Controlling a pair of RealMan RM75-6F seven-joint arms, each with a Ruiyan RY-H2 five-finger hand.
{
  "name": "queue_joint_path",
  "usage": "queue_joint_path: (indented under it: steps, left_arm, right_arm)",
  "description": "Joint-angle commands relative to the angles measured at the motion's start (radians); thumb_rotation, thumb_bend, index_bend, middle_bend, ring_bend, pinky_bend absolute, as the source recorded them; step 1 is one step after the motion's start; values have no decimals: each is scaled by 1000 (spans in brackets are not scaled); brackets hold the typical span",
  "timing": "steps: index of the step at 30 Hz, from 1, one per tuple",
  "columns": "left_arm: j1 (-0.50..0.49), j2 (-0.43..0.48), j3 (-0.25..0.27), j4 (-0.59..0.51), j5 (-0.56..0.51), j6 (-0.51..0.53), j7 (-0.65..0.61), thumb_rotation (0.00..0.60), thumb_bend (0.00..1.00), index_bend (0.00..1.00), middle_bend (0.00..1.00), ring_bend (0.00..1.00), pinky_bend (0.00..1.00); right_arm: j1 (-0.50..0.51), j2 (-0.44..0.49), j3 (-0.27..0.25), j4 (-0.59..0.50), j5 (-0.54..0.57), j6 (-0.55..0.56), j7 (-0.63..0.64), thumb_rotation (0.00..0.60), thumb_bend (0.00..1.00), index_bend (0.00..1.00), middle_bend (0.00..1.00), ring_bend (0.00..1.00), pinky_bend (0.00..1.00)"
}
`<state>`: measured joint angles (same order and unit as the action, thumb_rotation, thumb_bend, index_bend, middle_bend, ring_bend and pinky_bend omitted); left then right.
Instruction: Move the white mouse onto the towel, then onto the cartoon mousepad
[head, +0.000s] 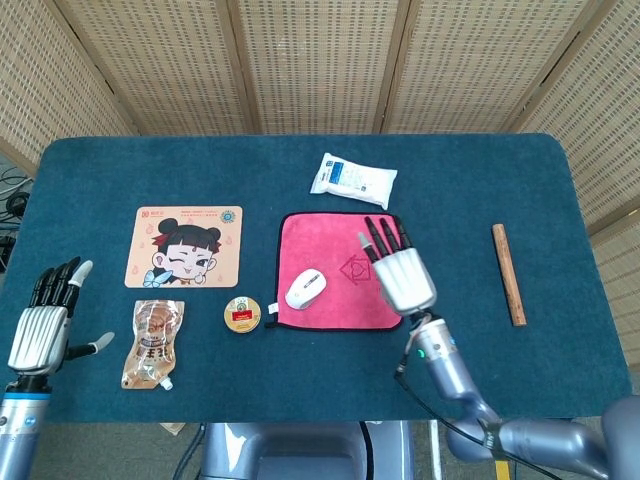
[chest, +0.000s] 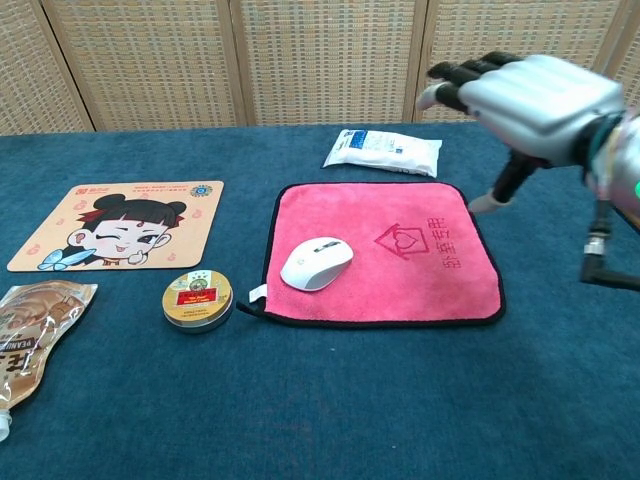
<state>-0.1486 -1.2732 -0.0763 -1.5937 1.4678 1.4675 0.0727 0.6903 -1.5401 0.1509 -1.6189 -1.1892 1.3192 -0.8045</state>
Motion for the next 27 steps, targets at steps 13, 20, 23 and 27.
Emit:
queue_joint_path:
  steps: [13, 20, 23, 27]
  left_arm:
    - [-4, -26, 13, 5, 24, 7, 56, 600, 0, 0, 0, 0, 0]
    - [-7, -41, 18, 13, 37, 9, 75, 600, 0, 0, 0, 0, 0]
    - [-10, -48, 20, 21, 39, 5, 80, 600, 0, 0, 0, 0, 0]
    - [-13, -56, 23, 27, 44, 1, 89, 600, 0, 0, 0, 0, 0]
  right_arm:
    - [-349, 168, -196, 55, -214, 253, 455, 600, 40, 121, 0, 0, 0]
    - [-452, 172, -213, 137, -254, 320, 620, 600, 38, 121, 0, 0, 0]
    - [-470, 188, -212, 154, -258, 314, 629, 600, 34, 121, 0, 0, 0]
    - [-479, 231, -209, 120, -247, 272, 630, 600, 20, 112, 0, 0, 0]
